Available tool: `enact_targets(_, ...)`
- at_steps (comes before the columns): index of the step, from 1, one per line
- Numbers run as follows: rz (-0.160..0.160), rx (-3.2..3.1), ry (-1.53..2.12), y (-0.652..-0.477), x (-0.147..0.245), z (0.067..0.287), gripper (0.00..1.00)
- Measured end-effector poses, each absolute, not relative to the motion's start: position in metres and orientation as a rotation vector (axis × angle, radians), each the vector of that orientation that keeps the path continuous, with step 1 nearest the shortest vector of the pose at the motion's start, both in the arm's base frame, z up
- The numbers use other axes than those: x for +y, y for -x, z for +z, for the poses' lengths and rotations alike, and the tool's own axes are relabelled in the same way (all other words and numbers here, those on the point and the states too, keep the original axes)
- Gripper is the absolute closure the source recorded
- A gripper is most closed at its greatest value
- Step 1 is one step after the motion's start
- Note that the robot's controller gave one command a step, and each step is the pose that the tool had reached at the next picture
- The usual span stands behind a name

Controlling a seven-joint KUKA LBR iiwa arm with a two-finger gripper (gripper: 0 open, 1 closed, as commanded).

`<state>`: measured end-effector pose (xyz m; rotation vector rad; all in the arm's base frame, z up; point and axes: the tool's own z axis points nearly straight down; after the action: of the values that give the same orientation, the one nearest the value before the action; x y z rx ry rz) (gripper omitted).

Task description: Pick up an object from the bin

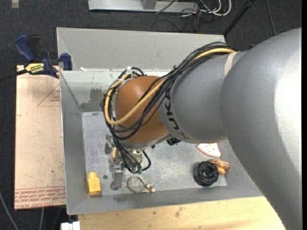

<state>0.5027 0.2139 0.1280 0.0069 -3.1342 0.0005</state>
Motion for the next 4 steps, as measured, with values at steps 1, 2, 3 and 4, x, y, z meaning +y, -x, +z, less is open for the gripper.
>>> enact_targets(1, -0.002, -3.141, 0.0, -0.505, 0.213, 0.132, 0.0)
enact_targets(2, -0.005, -3.141, 0.072, -0.518, 0.164, 0.118, 0.0)
enact_targets(3, 0.0, -3.141, 0.014, -0.539, 0.132, 0.138, 0.0)
enact_targets(4, -0.002, -3.152, -0.019, -0.549, 0.167, 0.102, 0.0)
